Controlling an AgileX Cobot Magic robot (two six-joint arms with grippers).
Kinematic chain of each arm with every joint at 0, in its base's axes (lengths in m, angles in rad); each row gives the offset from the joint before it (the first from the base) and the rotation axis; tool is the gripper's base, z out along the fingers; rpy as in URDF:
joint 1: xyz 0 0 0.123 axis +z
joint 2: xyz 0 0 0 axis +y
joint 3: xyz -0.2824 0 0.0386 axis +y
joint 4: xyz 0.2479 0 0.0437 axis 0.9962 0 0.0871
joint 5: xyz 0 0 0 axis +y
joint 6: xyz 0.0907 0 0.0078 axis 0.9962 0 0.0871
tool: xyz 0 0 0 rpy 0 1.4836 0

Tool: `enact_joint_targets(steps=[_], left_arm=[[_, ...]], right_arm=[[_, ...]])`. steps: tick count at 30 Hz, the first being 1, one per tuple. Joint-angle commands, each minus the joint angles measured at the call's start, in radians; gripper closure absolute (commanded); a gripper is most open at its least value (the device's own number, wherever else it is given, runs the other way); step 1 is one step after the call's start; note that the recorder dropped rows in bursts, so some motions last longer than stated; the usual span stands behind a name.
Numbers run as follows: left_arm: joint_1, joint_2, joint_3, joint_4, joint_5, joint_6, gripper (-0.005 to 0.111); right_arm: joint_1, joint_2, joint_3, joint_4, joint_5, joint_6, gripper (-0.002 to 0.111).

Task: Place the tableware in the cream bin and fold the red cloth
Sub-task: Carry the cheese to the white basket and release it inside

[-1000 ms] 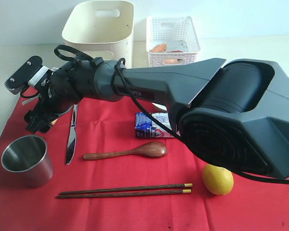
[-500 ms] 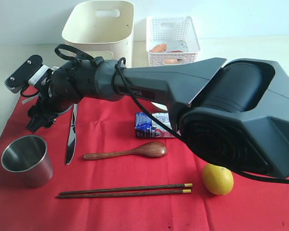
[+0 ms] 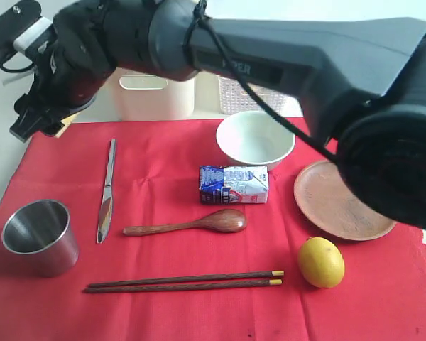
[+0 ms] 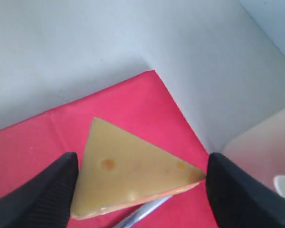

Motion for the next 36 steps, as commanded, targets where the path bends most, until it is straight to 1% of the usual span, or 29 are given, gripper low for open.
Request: enact_joint_targets(steps=[1, 5, 6, 7, 8, 9, 11, 13, 19, 26, 31, 36], left_arm=[[0.002, -0.006, 0.001, 0.002, -0.003, 0.0, 0.107], [0.002, -0.006, 0.001, 0.002, -0.003, 0.0, 0.107], [0.002, -0.006, 0.001, 0.002, -0.003, 0.0, 0.107], [0.002, -0.006, 0.001, 0.002, -0.003, 0.0, 0.107], [0.002, -0.006, 0.001, 0.002, -0.003, 0.0, 0.107], [0.002, -0.006, 0.001, 0.002, -0.003, 0.0, 0.107], [0.002, -0.006, 0.001, 0.002, -0.003, 0.0, 0.107], [0.002, -0.006, 0.001, 0.002, -0.003, 0.0, 0.107], [0.002, -0.006, 0.001, 0.002, -0.003, 0.0, 0.107], [0.002, -0.006, 0.001, 0.002, -0.003, 0.0, 0.107], [0.002, -0.006, 0.001, 0.002, -0.003, 0.0, 0.107], [0.002, -0.006, 0.001, 0.002, -0.003, 0.0, 0.107]], right_arm=[[-0.011, -0.097, -0.01, -0.067, 0.093, 0.001, 0.108], [-0.087, -0.21, -0.009, -0.069, 0.187, 0.022, 0.108], [-0.124, -0.238, -0.009, -0.069, 0.237, 0.022, 0.108], [-0.138, -0.245, -0.009, -0.069, 0.253, 0.022, 0.108], [-0.179, -0.26, -0.009, -0.069, 0.282, 0.022, 0.108], [-0.196, -0.264, -0.009, -0.069, 0.292, 0.022, 0.108], [-0.277, -0.262, -0.009, -0.069, 0.303, 0.047, 0.108], [-0.334, -0.254, -0.009, -0.065, 0.303, 0.069, 0.108], [-0.459, -0.184, -0.009, -0.065, 0.277, 0.125, 0.108], [-0.525, -0.065, -0.009, -0.069, 0.212, 0.148, 0.108], [-0.528, -0.013, -0.009, -0.083, 0.145, 0.148, 0.108], [-0.528, 0.03, -0.009, -0.189, 0.092, 0.231, 0.108]])
